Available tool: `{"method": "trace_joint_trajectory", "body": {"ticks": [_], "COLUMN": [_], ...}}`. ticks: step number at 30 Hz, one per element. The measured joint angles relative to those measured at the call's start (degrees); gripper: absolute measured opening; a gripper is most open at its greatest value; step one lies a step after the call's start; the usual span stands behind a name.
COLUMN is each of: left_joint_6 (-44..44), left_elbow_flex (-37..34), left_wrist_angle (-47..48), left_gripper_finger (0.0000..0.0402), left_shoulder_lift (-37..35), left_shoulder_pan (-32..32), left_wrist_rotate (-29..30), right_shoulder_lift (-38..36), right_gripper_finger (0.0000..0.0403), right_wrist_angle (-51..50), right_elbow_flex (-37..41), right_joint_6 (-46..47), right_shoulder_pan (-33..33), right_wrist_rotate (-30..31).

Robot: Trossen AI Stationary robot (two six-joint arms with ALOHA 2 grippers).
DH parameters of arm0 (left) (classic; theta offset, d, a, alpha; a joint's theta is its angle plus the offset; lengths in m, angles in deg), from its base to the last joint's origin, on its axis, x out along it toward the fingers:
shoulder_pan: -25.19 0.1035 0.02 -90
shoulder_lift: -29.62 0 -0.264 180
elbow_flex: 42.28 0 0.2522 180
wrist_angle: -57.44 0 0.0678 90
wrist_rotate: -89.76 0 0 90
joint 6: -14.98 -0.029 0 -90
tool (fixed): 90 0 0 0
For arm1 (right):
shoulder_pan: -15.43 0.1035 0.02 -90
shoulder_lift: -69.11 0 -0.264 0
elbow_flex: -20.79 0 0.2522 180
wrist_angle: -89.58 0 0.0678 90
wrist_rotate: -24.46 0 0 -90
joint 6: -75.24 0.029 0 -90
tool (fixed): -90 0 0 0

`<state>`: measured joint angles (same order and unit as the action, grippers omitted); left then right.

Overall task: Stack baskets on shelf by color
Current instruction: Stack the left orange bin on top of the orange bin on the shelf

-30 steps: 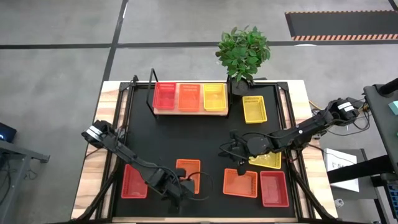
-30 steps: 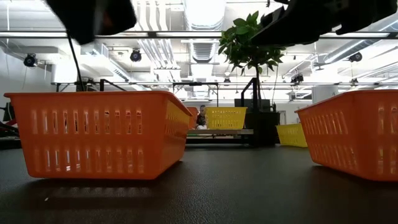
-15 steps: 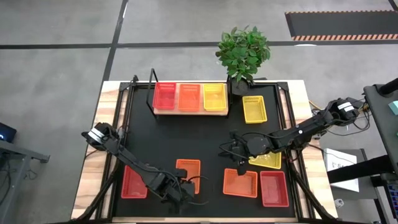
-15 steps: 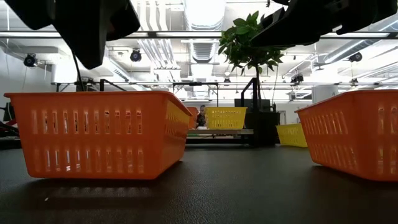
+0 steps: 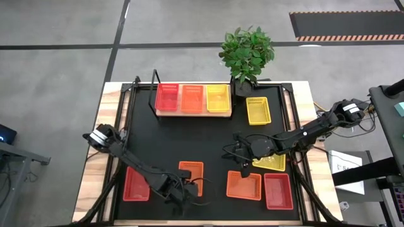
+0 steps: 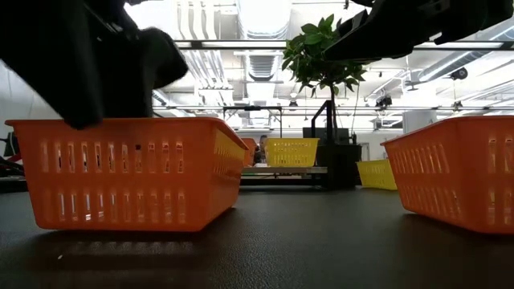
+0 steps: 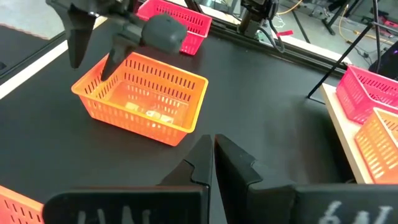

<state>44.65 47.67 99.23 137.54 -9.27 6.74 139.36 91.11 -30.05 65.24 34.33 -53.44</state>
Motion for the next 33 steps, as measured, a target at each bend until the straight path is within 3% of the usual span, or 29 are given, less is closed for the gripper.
{"method": "trace_joint_trajectory", "body": {"ticks": [8,17,23,33], "left_joint_6": [-0.08,-0.15,-0.36,-4.61], "left_elbow_flex": [-1.79,-2.0,-0.68,9.73], "left_wrist_angle": [-2.68,-2.75,-2.23,15.65], "left_gripper_finger": [0.0136,0.0014,0.0003,0.0001], "left_shoulder_lift": [-0.09,-0.11,-0.63,-6.2], "left_shoulder_pan": [0.87,1.27,1.29,1.26], "left_wrist_rotate": [-0.48,-1.11,-1.09,-0.99], "right_shoulder_lift": [0.0,0.02,0.02,-0.45], "right_gripper_finger": [0.0009,0.0009,0.0009,0.0009], "right_wrist_angle": [-0.04,-0.04,-0.06,-4.24], "right_elbow_flex": [0.01,0.0,0.02,0.04], "right_joint_6": [0.33,0.17,0.13,1.17], "right_shoulder_pan": [0.0,0.0,0.0,0.0], "right_wrist_rotate": [0.0,0.0,0.0,0.0]}}
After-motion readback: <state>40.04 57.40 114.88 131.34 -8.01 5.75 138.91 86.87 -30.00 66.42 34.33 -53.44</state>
